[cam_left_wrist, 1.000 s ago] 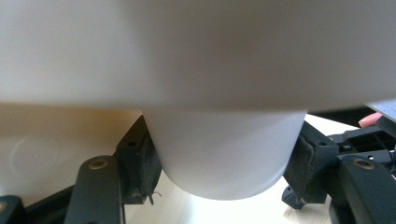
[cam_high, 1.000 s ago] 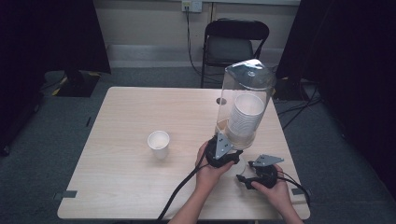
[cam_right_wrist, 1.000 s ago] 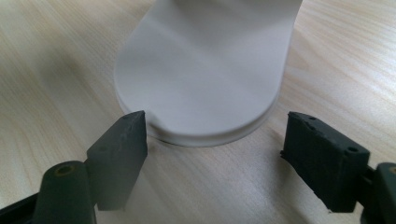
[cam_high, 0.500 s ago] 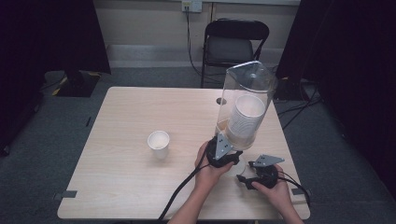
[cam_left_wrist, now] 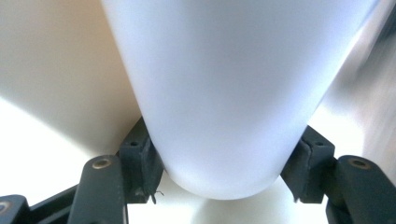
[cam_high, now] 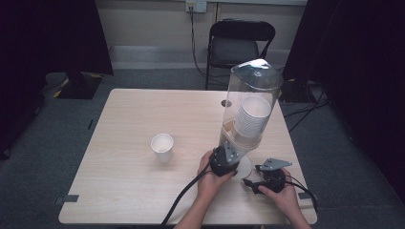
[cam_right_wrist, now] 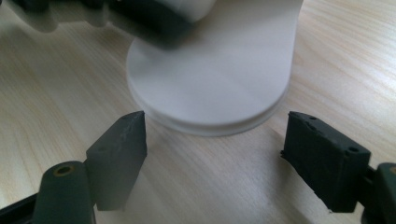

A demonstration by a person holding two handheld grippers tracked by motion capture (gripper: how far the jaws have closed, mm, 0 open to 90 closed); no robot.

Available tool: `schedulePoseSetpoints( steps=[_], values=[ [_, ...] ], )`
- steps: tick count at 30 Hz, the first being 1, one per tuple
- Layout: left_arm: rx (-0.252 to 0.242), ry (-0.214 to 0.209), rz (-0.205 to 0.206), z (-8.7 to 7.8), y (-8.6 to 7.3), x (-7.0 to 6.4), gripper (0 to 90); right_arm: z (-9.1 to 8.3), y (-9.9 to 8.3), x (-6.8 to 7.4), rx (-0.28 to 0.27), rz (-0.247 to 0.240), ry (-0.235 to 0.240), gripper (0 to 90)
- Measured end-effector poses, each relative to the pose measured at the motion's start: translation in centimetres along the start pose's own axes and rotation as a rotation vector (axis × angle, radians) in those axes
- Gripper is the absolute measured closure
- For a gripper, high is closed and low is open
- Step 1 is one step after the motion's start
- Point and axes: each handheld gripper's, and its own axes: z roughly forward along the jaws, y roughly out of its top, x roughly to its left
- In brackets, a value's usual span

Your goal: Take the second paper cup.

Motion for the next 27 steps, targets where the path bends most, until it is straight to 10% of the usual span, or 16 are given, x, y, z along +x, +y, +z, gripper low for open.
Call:
schedulePoseSetpoints(
  steps=[2, 5, 27],
  values=[
    [-0.071, 0.002, 0.055, -0.4, 0.0, -0.7, 37.8, -0.1, -0.1, -0.1, 0.001, -0.002, 0.002, 20.7],
    [-0.045, -0.005, 0.087, -1.1, 0.0, -0.4, 37.6, -0.1, -0.1, -0.2, 0.0, 0.005, -0.003, 20.7],
    [-0.029, -0.045, 0.078, -4.0, -2.8, 0.9, 37.2, -0.3, -0.2, -0.5, 0.001, 0.006, -0.004, 20.6]
  ],
)
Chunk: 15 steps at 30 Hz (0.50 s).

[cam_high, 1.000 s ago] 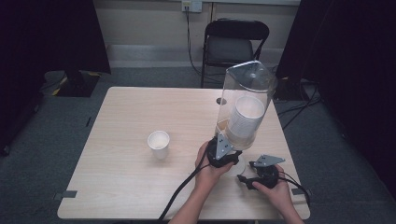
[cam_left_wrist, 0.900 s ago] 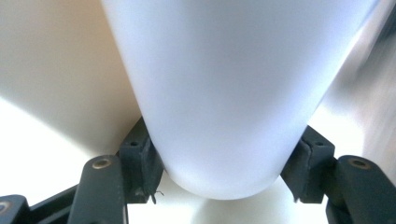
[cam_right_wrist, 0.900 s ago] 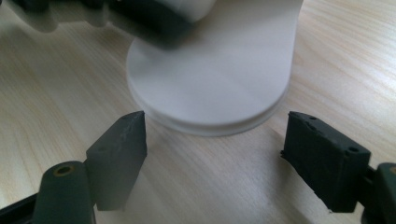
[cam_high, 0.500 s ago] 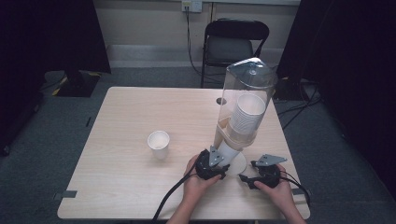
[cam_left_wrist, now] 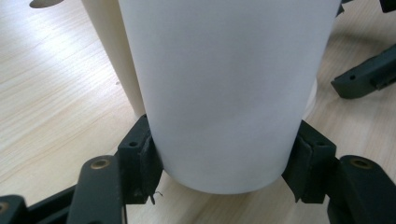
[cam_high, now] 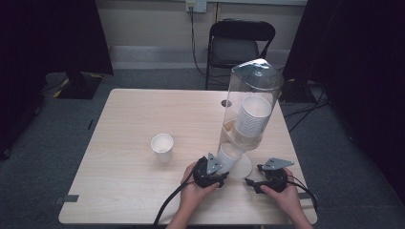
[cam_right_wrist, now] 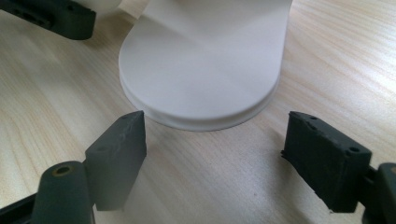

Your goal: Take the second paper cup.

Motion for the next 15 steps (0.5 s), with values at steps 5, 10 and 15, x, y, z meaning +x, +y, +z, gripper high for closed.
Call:
schedulePoseSetpoints(
  steps=[5, 10, 15],
  values=[
    [-0.006, -0.01, 0.0, -0.9, -0.5, 0.2, 37.2, 0.0, 0.0, 0.0, -0.001, -0.002, 0.0, 20.6],
    [-0.036, -0.024, 0.008, -1.8, -0.5, 0.3, 37.2, -0.1, 0.0, -0.1, 0.0, 0.002, -0.007, 20.6],
    [-0.037, -0.049, 0.023, -2.5, -0.8, 0.3, 37.1, -0.7, -0.4, -0.5, -0.008, 0.039, -0.034, 20.8]
  ],
)
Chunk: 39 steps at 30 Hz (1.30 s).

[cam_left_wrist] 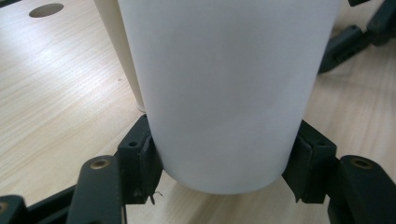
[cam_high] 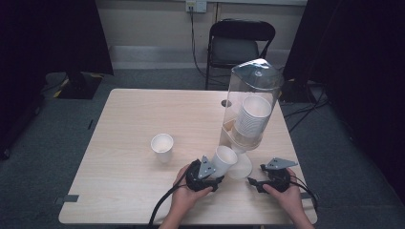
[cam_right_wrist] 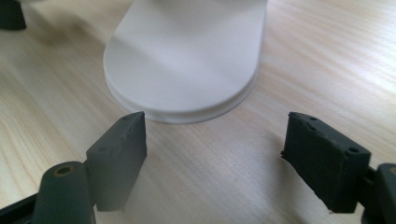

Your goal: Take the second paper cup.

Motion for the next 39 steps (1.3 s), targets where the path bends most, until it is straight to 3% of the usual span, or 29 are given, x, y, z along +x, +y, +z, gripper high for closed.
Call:
schedulePoseSetpoints(
  steps=[6, 9, 11, 16, 20, 25, 28, 33, 37, 39],
  values=[
    [-0.001, -0.02, 0.029, -0.6, 0.0, 0.1, 37.1, -1.4, 0.9, 0.1, -0.11, 0.092, 0.001, 20.7],
    [-0.011, -0.043, 0.03, -0.6, 0.0, -0.1, 36.9, -1.7, 1.3, 0.4, -0.139, 0.097, 0.057, 27.0],
    [-0.008, -0.051, 0.034, -0.4, 0.0, -0.3, 36.9, -1.9, 1.5, 0.8, -0.141, 0.084, 0.046, 24.1],
    [-0.006, -0.083, 0.041, 0.2, 0.1, -0.9, 36.7, -2.2, 1.9, 1.1, -0.234, 0.144, 0.107, 23.5],
    [-0.011, -0.107, 0.036, 0.7, 0.3, -1.3, 36.7, -2.0, 1.9, 1.2, -0.228, 0.138, 0.103, 22.8],
    [0.003, -0.128, 0.041, 1.3, 0.3, -1.7, 36.5, -1.9, 2.1, 1.5, -0.256, 0.16, 0.142, 22.6],
    [0.01, -0.145, 0.049, 1.7, 0.4, -1.9, 36.4, -1.9, 2.3, 1.6, -0.254, 0.146, 0.139, 22.3],
    [-0.007, -0.148, 0.042, 1.8, 0.4, -2.0, 35.5, -1.7, 2.5, 1.9, -0.256, 0.126, 0.144, 22.3],
    [-0.024, -0.141, 0.046, 1.8, 0.5, -2.0, 26.5, -1.7, 2.4, 1.8, -0.249, 0.122, 0.138, 22.3],
    [-0.027, -0.138, 0.052, 1.7, 0.5, -2.0, 26.3, -1.6, 2.4, 1.9, -0.252, 0.12, 0.146, 22.4]
  ],
)
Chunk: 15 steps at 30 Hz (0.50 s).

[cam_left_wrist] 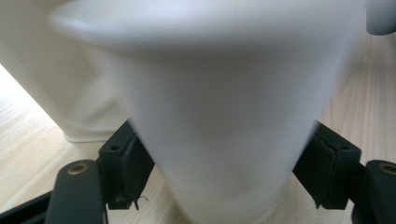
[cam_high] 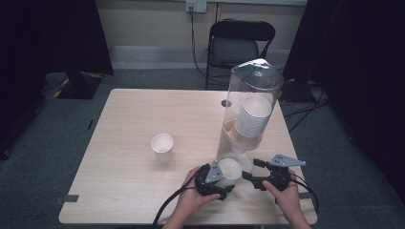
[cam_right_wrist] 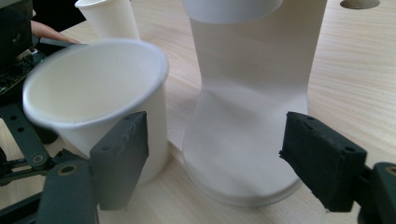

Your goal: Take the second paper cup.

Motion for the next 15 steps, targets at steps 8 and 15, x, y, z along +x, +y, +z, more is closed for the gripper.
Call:
schedulePoseSetpoints(
  steps=[8, 15],
  values=[
    [-0.016, 0.0, 0.004, -0.5, 0.2, 0.1, 30.2, 0.1, -0.1, 0.0, 0.021, -0.019, -0.01, 22.4],
    [-0.057, 0.053, -0.014, -2.4, -0.2, 1.3, 30.4, -0.4, -0.7, -0.8, 0.072, -0.059, -0.071, 21.4]
  ],
)
